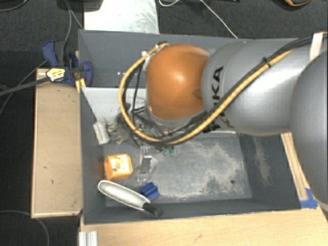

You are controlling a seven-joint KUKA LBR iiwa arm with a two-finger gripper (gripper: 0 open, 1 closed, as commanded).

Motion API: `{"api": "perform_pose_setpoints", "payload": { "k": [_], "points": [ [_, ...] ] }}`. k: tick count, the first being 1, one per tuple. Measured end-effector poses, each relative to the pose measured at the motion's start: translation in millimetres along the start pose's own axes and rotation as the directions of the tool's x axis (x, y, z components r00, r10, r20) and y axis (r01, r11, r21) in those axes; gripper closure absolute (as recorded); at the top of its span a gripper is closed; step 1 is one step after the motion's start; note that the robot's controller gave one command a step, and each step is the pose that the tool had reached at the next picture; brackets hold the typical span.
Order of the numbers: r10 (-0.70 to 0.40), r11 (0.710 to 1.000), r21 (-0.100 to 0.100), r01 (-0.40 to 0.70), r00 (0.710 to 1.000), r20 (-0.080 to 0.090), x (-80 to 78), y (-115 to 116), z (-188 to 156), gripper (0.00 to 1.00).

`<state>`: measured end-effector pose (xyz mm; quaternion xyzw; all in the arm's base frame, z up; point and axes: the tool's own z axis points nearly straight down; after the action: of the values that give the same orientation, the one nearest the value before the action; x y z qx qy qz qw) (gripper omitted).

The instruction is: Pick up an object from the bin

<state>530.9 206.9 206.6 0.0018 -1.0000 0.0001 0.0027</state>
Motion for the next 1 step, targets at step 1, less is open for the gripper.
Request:
{"api": "perform_pose_setpoints", "payload": {
  "k": [1],
  "points": [
    [0.006,1.0,-0.002,-0.006,1.0,0.008,-2.0,-1.3,-4.7,0.0]
  ]
}}
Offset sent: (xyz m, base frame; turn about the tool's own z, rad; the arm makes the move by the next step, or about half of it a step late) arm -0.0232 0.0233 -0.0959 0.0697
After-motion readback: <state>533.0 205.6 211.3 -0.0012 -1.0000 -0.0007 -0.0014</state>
